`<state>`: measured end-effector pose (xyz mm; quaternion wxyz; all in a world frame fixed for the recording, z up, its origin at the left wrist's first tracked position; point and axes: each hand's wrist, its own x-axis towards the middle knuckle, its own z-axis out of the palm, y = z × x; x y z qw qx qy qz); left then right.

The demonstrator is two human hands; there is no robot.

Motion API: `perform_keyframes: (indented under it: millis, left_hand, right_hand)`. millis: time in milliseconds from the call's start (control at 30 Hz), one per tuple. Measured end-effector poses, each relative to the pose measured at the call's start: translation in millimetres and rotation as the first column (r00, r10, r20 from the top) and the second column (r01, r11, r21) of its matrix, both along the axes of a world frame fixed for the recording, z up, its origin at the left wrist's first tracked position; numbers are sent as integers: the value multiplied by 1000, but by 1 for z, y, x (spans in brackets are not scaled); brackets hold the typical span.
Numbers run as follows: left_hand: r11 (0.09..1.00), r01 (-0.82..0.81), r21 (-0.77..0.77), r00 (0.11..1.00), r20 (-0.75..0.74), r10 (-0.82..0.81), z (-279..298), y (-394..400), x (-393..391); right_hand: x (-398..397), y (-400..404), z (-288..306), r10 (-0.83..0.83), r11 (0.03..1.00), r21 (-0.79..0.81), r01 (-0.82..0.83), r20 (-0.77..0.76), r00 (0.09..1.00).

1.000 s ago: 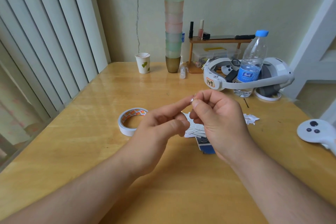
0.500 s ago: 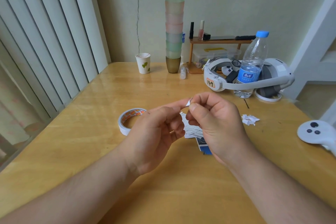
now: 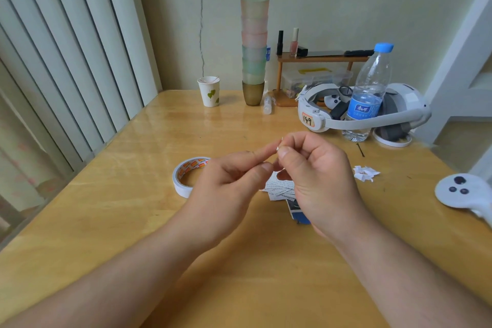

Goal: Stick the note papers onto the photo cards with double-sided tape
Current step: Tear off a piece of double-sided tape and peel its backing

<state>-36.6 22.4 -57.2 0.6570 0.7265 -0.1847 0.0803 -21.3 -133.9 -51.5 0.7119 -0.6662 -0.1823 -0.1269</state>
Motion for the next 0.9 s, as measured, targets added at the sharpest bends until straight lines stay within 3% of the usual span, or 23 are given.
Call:
perform_keyframes:
  millis: [200,500,600,733,900]
  left_hand:
    - [967,77,-243,977,-175,-122,4,-2,0]
    - [939,21,-343,960,-255,-115,3,-5,1]
    - [962,35,-272,978,-189,-89,4,-5,0]
    - [999,-31,-38,999,-20,30,3,-4,-3]
    - [993,-85,77,994,79,79,-5,-2,1]
  right_hand:
    - [0,0,0,20,1000,21,-19,-56,998]
    - [-2,4,0,42,998,48,-36,-140,989]
    - [-4,4,1,43,997,73,-31,-178,983]
    - [-2,1,7,27,991,131,2,-221,975]
    - [-1,-3,9,-7,996,89,30,-248,969]
